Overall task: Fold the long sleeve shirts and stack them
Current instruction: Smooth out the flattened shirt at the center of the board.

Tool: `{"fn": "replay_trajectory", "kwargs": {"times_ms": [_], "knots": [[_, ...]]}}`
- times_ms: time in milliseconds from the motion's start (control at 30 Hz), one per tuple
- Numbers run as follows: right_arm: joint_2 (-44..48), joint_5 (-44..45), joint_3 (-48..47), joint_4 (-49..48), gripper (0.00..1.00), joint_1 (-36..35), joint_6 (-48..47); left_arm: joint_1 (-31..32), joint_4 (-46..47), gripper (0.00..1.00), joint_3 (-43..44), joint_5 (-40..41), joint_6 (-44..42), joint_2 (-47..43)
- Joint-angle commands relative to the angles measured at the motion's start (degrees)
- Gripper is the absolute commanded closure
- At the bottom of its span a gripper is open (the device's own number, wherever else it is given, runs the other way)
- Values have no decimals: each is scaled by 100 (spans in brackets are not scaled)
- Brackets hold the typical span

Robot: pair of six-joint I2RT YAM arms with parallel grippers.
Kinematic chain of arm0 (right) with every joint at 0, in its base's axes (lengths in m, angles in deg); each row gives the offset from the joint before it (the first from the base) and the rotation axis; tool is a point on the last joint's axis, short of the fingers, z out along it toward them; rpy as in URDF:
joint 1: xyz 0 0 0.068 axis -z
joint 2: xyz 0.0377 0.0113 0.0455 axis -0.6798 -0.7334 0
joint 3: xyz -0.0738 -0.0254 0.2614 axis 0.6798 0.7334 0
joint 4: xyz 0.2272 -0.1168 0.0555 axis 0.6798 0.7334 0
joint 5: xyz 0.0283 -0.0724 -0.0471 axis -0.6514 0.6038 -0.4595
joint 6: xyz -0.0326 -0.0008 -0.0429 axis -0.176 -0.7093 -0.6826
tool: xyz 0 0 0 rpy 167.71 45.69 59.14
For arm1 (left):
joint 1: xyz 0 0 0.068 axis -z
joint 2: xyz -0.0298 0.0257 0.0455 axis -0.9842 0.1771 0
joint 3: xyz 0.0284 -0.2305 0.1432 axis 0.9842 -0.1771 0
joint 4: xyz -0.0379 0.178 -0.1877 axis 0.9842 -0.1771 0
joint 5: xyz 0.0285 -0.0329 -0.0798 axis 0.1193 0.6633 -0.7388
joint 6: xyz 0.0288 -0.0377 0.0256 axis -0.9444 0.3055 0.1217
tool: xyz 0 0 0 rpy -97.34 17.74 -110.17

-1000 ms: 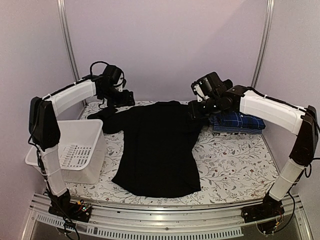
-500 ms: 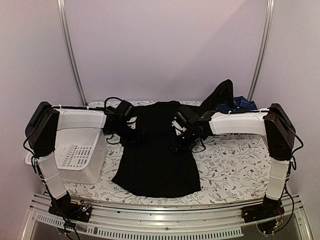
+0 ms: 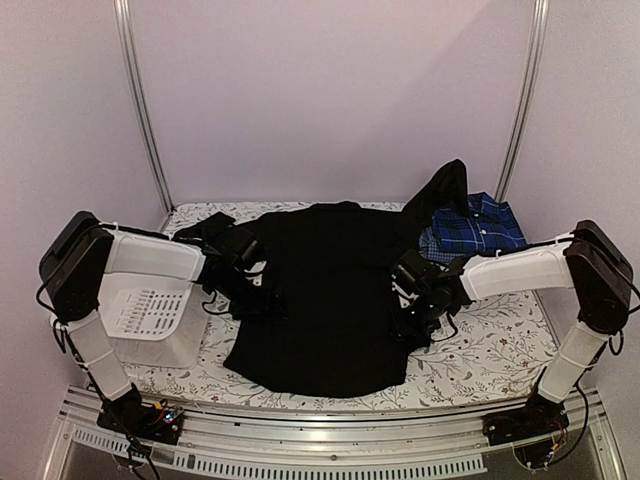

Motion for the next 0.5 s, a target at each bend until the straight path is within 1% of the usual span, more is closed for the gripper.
{"fn": "replay_trajectory", "kwargs": {"times_ms": [0,300,467], "knots": [[437,193,394,214,57,99,299,71,50,21,-223,169,-8,-210],[849,497,690,560,56,299,276,74,-181,21,-358,355,-133,-325],[961,519,575,725,56,284,314,179,-298,21,-391,384,-148,-587]]}}
